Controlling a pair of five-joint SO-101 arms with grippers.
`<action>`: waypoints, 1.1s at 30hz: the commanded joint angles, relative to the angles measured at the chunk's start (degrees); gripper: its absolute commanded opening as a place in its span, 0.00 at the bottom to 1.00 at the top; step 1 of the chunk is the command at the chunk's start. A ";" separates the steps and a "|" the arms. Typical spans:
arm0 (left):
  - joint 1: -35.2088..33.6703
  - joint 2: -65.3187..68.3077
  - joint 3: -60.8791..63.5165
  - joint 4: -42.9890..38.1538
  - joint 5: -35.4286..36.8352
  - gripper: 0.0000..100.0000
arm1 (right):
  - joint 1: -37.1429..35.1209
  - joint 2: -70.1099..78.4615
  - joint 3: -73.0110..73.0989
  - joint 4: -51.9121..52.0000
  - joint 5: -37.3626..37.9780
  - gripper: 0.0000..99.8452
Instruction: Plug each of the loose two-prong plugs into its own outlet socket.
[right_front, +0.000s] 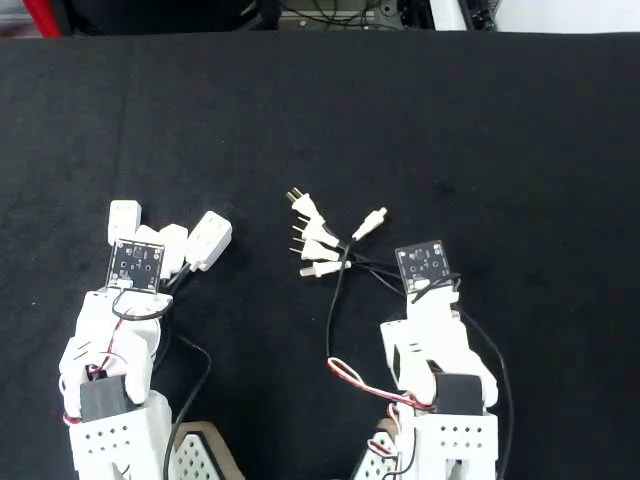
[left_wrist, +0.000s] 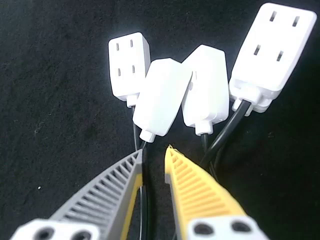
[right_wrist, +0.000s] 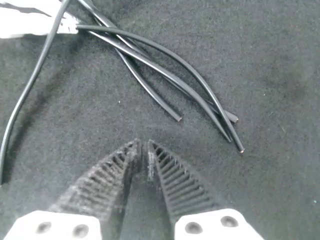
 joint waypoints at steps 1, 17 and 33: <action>0.31 0.18 1.01 0.18 0.44 0.09 | -0.26 -0.84 -0.13 0.35 -0.09 0.02; 0.31 0.18 1.01 0.18 0.44 0.09 | -0.44 -0.92 -0.13 0.09 -0.44 0.02; 7.69 -0.26 0.92 5.01 0.44 0.09 | -0.44 -0.48 -0.13 0.88 -0.44 0.02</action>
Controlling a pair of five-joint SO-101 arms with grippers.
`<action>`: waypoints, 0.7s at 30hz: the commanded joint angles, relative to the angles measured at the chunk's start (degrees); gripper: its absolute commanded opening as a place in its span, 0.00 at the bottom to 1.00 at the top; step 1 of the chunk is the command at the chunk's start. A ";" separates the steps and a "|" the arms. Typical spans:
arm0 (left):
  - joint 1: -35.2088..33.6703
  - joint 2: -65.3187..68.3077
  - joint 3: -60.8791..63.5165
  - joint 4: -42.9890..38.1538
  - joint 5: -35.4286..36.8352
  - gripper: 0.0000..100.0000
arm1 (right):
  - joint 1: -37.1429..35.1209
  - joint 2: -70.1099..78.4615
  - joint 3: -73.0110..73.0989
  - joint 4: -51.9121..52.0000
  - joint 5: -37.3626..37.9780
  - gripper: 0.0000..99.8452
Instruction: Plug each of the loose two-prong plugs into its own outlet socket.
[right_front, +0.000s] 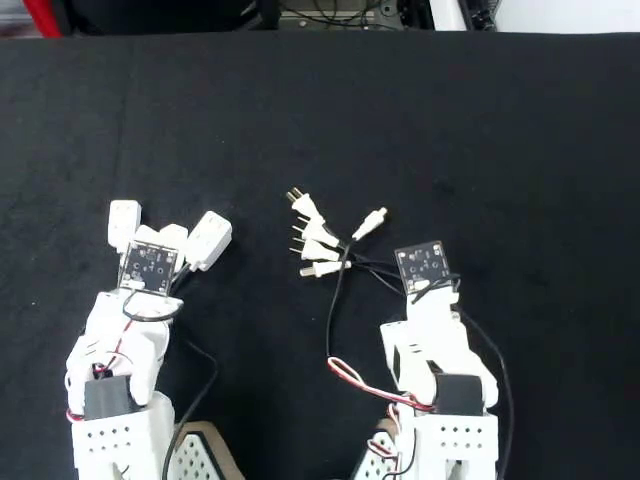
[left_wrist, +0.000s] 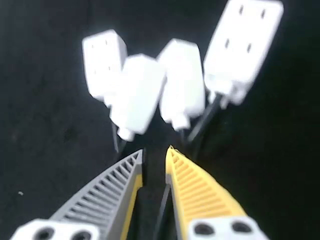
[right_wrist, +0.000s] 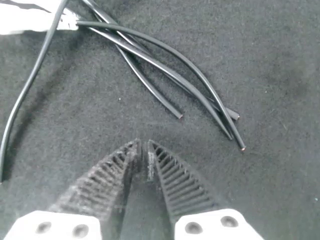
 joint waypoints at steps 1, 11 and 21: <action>5.93 -0.26 0.92 2.55 0.44 0.09 | -0.44 -0.22 -0.13 0.09 -0.44 0.02; 9.36 0.26 -12.35 0.09 0.53 0.09 | -0.44 -0.22 -0.13 0.09 -0.44 0.02; 14.99 35.16 -40.92 1.41 10.90 0.10 | -0.35 -0.31 -0.13 0.09 -0.44 0.02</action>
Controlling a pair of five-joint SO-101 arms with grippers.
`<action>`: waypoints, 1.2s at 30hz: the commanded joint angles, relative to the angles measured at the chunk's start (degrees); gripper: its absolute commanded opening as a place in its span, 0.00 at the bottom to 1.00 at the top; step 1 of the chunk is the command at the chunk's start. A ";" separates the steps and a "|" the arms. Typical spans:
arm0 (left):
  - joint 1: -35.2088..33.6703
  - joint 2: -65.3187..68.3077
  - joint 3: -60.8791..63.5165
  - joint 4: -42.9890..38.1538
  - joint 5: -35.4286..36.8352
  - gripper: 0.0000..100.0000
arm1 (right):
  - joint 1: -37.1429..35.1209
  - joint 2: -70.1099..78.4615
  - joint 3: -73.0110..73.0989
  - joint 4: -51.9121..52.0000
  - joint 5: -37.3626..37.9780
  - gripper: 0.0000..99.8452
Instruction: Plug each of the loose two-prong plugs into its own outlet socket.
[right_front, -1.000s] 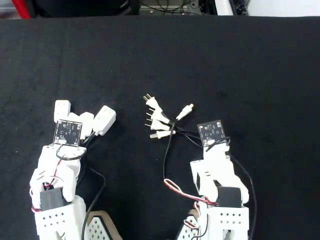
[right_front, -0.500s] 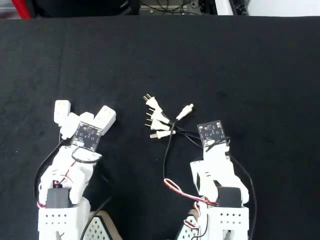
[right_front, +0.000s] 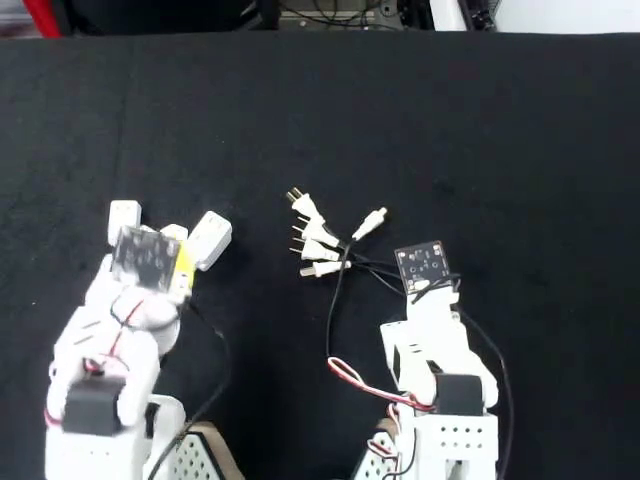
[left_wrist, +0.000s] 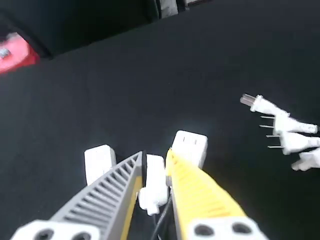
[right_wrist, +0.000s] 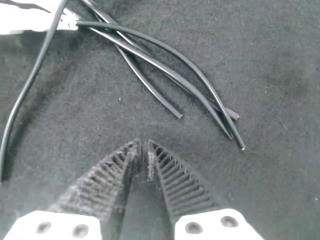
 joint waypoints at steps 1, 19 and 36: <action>1.19 28.92 -18.33 2.55 2.02 0.10 | -0.26 -0.31 -0.13 0.09 -0.44 0.02; 0.57 88.88 -60.79 12.04 -3.16 0.26 | -0.09 -0.31 -0.13 0.09 -0.44 0.02; 1.45 97.67 -61.23 16.00 -9.76 0.19 | -0.09 -0.48 -0.13 0.18 -0.26 0.02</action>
